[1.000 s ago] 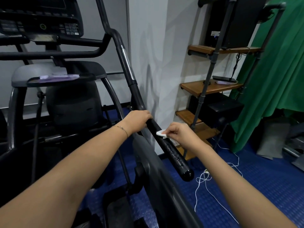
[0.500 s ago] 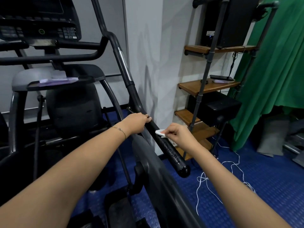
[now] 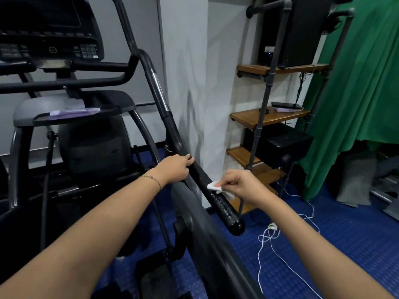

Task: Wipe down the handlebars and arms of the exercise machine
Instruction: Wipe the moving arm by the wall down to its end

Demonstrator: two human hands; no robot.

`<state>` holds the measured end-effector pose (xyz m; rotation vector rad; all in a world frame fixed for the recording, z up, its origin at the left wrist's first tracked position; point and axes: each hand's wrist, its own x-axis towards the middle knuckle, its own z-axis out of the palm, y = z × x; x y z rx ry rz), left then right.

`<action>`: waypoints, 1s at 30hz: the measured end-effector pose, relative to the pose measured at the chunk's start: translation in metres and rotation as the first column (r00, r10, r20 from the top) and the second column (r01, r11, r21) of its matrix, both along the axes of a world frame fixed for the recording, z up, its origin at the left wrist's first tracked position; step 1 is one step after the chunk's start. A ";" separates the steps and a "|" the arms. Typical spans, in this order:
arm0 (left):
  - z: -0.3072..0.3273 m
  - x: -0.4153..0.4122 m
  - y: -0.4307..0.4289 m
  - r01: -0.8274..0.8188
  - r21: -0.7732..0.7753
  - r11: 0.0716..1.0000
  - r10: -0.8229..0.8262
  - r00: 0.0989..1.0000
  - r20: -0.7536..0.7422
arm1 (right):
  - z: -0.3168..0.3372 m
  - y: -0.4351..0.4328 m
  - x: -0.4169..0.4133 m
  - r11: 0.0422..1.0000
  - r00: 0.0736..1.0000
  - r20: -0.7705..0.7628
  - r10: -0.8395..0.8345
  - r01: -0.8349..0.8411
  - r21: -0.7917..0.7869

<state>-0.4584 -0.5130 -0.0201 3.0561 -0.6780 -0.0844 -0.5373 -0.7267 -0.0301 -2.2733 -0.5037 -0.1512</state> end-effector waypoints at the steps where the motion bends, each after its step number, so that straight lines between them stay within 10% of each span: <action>1: 0.000 -0.001 0.000 -0.004 -0.007 1.000 0.004 1.000 -0.011 | 0.003 -0.003 -0.003 0.999 1.000 0.003 0.000 0.000 0.039; 30: 0.013 -0.013 -0.006 0.006 0.123 0.992 -0.010 0.999 0.034 | -0.018 -0.002 -0.015 0.995 0.997 -0.017 -0.074 0.075 0.072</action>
